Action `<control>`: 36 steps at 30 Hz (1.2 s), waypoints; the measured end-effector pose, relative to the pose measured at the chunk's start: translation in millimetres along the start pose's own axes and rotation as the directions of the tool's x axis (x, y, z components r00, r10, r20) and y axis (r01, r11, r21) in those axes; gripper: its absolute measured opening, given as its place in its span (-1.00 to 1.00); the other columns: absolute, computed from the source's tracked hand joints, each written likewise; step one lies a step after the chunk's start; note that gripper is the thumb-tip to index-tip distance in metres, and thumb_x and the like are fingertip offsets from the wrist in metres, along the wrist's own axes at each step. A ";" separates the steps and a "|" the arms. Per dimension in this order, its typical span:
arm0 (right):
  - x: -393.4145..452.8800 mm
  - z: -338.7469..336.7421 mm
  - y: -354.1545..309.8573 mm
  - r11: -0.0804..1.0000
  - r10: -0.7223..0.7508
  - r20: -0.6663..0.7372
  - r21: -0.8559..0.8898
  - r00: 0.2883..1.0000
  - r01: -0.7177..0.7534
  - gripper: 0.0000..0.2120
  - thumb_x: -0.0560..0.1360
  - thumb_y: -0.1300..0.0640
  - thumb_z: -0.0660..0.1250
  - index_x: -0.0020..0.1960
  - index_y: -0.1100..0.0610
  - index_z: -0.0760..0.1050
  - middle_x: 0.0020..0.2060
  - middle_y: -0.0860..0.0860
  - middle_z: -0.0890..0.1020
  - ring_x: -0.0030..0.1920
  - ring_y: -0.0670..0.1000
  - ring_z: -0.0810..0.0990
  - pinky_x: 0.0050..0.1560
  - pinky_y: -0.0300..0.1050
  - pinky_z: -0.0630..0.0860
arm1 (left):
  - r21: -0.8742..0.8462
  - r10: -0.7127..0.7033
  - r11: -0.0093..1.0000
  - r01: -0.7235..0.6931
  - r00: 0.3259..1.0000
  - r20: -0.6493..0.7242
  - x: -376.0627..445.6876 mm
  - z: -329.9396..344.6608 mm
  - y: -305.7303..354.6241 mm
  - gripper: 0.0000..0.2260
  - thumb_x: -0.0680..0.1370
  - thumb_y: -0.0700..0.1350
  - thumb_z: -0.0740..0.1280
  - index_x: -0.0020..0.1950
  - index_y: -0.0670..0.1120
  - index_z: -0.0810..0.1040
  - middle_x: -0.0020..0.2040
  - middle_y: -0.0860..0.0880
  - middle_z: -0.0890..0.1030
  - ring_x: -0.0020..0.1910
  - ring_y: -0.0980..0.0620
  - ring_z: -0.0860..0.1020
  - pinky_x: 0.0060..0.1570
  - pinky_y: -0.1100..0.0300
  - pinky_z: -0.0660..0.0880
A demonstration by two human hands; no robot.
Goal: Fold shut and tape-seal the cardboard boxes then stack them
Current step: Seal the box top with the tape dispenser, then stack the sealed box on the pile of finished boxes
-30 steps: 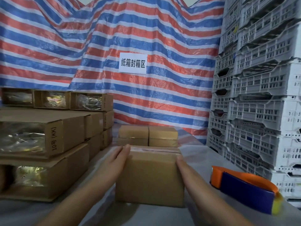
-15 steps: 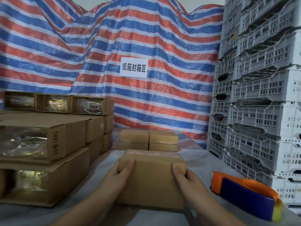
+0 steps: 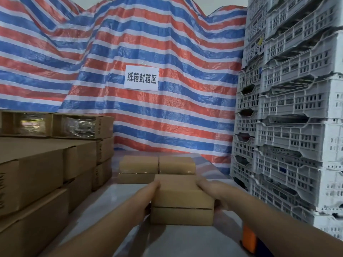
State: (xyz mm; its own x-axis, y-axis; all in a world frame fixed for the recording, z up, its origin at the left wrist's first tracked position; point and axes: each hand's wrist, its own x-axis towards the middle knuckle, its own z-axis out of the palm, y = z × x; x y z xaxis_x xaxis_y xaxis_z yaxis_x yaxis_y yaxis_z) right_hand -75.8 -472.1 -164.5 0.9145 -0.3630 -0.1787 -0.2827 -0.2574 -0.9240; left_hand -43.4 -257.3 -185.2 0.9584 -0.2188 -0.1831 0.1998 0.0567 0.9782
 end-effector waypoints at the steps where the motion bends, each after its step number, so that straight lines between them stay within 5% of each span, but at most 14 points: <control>1: 8.8 -4.1 0.5 1.000 0.011 0.016 -0.012 1.000 -0.011 -0.47 0.61 -0.18 0.26 0.38 0.19 0.37 0.03 0.18 0.61 -0.05 0.12 0.63 -0.27 -0.06 0.63 | 0.003 -0.004 1.000 0.004 1.000 -0.010 9.4 4.6 -2.0 -0.69 0.59 0.10 0.32 0.17 -0.09 0.43 -0.02 -0.09 0.56 -0.07 -0.06 0.54 -0.02 0.11 0.48; 3: 17.2 -12.2 -3.2 0.994 0.045 0.051 -0.098 0.998 -0.040 -0.50 0.62 -0.20 0.20 0.39 0.13 0.34 0.11 0.19 0.61 0.08 0.18 0.62 0.08 0.14 0.63 | 0.044 -0.001 0.999 0.004 0.998 -0.061 21.2 13.6 -4.9 -0.66 0.62 0.12 0.26 0.27 -0.06 0.40 0.02 -0.09 0.54 -0.01 -0.06 0.52 0.12 0.07 0.43; 5: 27.5 -21.5 -5.1 0.983 0.072 0.057 -0.173 0.996 -0.061 -0.52 0.63 -0.21 0.15 0.38 0.10 0.35 0.10 0.19 0.62 0.10 0.18 0.62 0.22 0.22 0.56 | 0.112 0.008 0.994 0.005 0.994 -0.109 33.9 26.8 -7.4 -0.54 0.66 0.15 0.14 0.46 -0.10 0.31 0.21 -0.15 0.49 0.18 -0.13 0.47 0.26 0.03 0.36; 7: 38.7 -37.1 -2.4 0.950 0.109 0.029 -0.297 0.994 -0.095 -0.45 0.63 -0.27 0.09 0.40 0.12 0.32 0.05 0.19 0.61 0.00 0.16 0.64 0.13 0.14 0.60 | 0.140 0.040 0.990 -0.025 0.993 -0.108 47.1 43.2 -11.4 -0.49 0.67 0.17 0.04 0.53 -0.10 0.23 0.32 -0.15 0.44 0.27 -0.15 0.41 0.35 0.02 0.30; 11: 56.4 -87.1 7.7 0.884 0.147 -0.077 -0.437 0.986 -0.165 -0.32 0.57 -0.40 0.02 0.40 0.11 0.35 0.00 0.26 0.60 -0.24 0.23 0.68 -0.36 0.04 0.64 | 0.201 0.070 0.977 -0.065 0.997 -0.017 66.4 93.3 -15.2 -0.34 0.62 0.24 0.10 0.61 -0.06 0.02 0.52 -0.13 0.29 0.44 -0.16 0.31 0.46 -0.01 0.23; 15: 86.3 -130.6 22.3 0.878 0.062 -0.194 -0.456 0.979 -0.146 -0.37 0.59 -0.38 0.02 0.31 0.12 0.44 0.02 0.18 0.61 -0.17 0.17 0.73 -0.29 0.03 0.68 | 0.312 0.191 0.919 -0.241 0.965 0.182 83.7 142.9 -14.2 -0.07 0.52 0.20 0.38 0.62 -0.05 -0.17 0.50 -0.01 0.30 0.42 -0.02 0.34 0.35 0.21 0.26; 17: 102.6 -146.3 31.2 0.935 0.077 -0.225 -0.322 0.971 -0.149 -0.43 0.56 -0.37 0.10 0.17 0.13 0.41 -0.15 0.21 0.65 -0.39 0.16 0.71 -0.52 -0.03 0.59 | 0.407 0.318 0.829 -0.384 0.921 0.224 99.2 156.5 -13.9 -0.10 0.51 0.18 0.40 0.62 -0.06 -0.08 0.51 -0.01 0.29 0.42 0.01 0.33 0.40 0.21 0.24; 20: 125.2 -162.4 39.5 0.951 0.070 -0.253 -0.274 0.965 -0.141 -0.42 0.57 -0.34 0.10 0.00 0.21 0.39 -0.43 0.25 0.66 -0.39 0.20 0.71 -0.54 -0.07 0.57 | 0.670 0.495 0.563 -0.483 0.847 0.194 127.9 169.5 -10.8 -0.11 0.45 0.37 0.32 0.61 -0.02 0.05 0.54 -0.07 0.23 0.49 -0.08 0.25 0.48 0.00 0.22; 22: 140.0 -168.4 38.4 0.953 0.046 -0.250 -0.280 0.967 -0.118 -0.46 0.60 -0.29 0.12 0.09 0.22 0.38 -0.43 0.25 0.66 -0.38 0.18 0.71 -0.47 -0.05 0.61 | 0.840 0.621 0.319 -0.440 0.766 0.165 147.5 178.9 -5.3 -0.05 0.41 0.49 0.22 0.61 -0.03 0.01 0.60 -0.09 0.09 0.57 -0.11 0.06 0.54 -0.04 0.03; 24: 153.4 -170.9 34.7 0.958 0.010 -0.225 -0.278 0.974 -0.074 -0.48 0.59 -0.25 0.20 0.23 0.21 0.38 -0.29 0.23 0.69 -0.38 0.15 0.70 -0.35 -0.05 0.65 | 0.888 0.681 0.188 -0.419 0.707 0.190 167.9 187.8 0.3 -0.01 0.41 0.51 0.17 0.62 -0.04 -0.10 0.62 -0.09 -0.03 0.59 -0.10 -0.08 0.54 -0.05 -0.13; 28: 176.1 -167.6 31.3 0.915 -0.102 -0.107 -0.400 0.989 0.051 -0.45 0.47 -0.35 0.33 0.28 -0.04 0.34 -0.01 0.06 0.57 -0.22 0.03 0.64 -0.28 -0.16 0.57 | 0.926 0.678 0.074 -0.369 0.700 0.225 207.1 198.2 8.9 0.00 0.42 0.52 0.13 0.61 0.00 -0.24 0.62 -0.10 -0.16 0.59 -0.12 -0.20 0.49 -0.06 -0.25; 36: 236.4 -154.6 18.8 0.775 -0.206 -0.028 -0.615 0.978 0.145 -0.04 0.47 -0.18 0.40 0.61 -0.10 -0.17 -0.14 0.17 0.62 -0.25 0.05 0.53 -0.26 -0.11 0.49 | 0.964 0.628 -0.048 -0.261 0.742 0.232 253.9 200.5 24.7 -0.12 0.48 0.49 0.05 0.61 0.05 -0.21 0.62 -0.13 -0.16 0.58 -0.17 -0.19 0.49 -0.13 -0.23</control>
State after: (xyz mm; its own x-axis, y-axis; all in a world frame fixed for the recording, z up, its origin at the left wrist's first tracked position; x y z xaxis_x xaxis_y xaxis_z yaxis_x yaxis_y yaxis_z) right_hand 90.3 -701.2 -171.8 0.9446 -0.3274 0.0246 -0.2644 -0.8031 -0.5339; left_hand 164.1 -506.8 -187.8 0.7899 -0.3530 0.5015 -0.4560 -0.8849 0.0953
